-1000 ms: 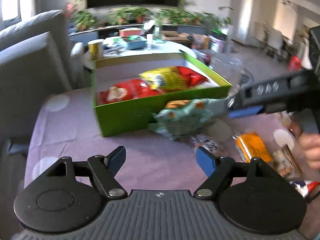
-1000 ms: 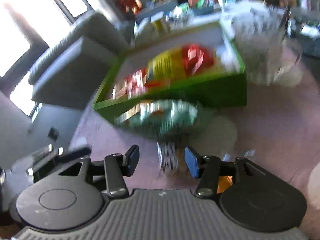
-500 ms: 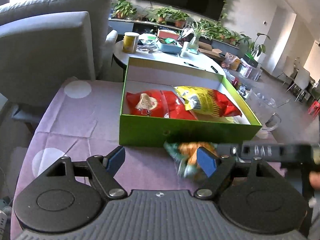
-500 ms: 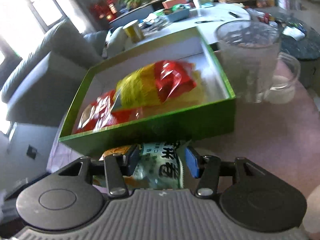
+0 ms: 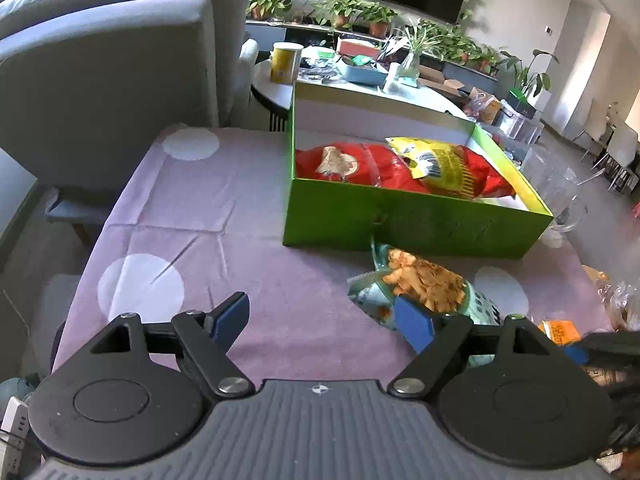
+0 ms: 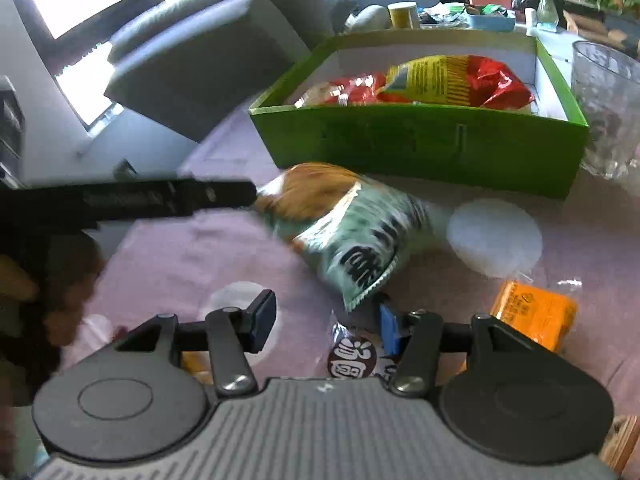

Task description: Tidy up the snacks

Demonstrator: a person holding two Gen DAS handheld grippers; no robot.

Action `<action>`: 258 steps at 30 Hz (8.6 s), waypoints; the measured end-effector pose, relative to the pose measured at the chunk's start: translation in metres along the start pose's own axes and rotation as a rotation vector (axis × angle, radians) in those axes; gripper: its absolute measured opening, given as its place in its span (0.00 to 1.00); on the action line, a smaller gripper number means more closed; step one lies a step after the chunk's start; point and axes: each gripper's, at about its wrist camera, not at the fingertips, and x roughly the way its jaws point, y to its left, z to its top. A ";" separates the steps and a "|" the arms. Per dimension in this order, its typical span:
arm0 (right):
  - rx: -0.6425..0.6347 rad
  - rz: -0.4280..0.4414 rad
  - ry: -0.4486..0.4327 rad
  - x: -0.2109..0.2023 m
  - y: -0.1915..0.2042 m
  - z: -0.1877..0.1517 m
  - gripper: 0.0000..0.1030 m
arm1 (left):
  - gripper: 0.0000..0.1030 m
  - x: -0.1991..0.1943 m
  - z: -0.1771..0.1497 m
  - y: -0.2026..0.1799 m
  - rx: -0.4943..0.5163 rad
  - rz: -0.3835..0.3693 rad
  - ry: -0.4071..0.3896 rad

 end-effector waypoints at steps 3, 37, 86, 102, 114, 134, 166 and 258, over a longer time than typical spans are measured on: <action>0.074 -0.049 -0.063 -0.020 -0.011 0.013 0.55 | 0.75 0.005 0.003 -0.004 -0.006 -0.011 0.002; 0.325 -0.122 -0.047 0.011 -0.038 0.034 0.64 | 0.82 0.011 0.014 -0.012 0.039 -0.078 -0.005; 0.378 -0.043 -0.005 0.041 -0.053 0.048 0.48 | 0.53 0.046 0.017 -0.032 0.098 -0.215 0.082; 0.254 -0.045 -0.192 -0.025 -0.025 0.068 0.46 | 0.55 -0.014 0.048 -0.061 0.163 -0.258 -0.086; 0.252 -0.079 -0.307 -0.023 -0.063 0.127 0.46 | 0.55 0.029 0.116 -0.094 0.185 -0.265 -0.141; 0.396 -0.226 -0.380 0.014 -0.119 0.136 0.46 | 0.74 0.096 0.136 -0.078 0.117 -0.150 -0.126; 0.208 -0.035 -0.350 -0.069 -0.008 0.075 0.57 | 0.83 -0.061 0.026 -0.005 0.065 -0.065 -0.178; 0.054 0.191 0.215 0.002 0.062 -0.052 0.28 | 0.60 -0.116 -0.139 0.038 0.133 -0.230 0.071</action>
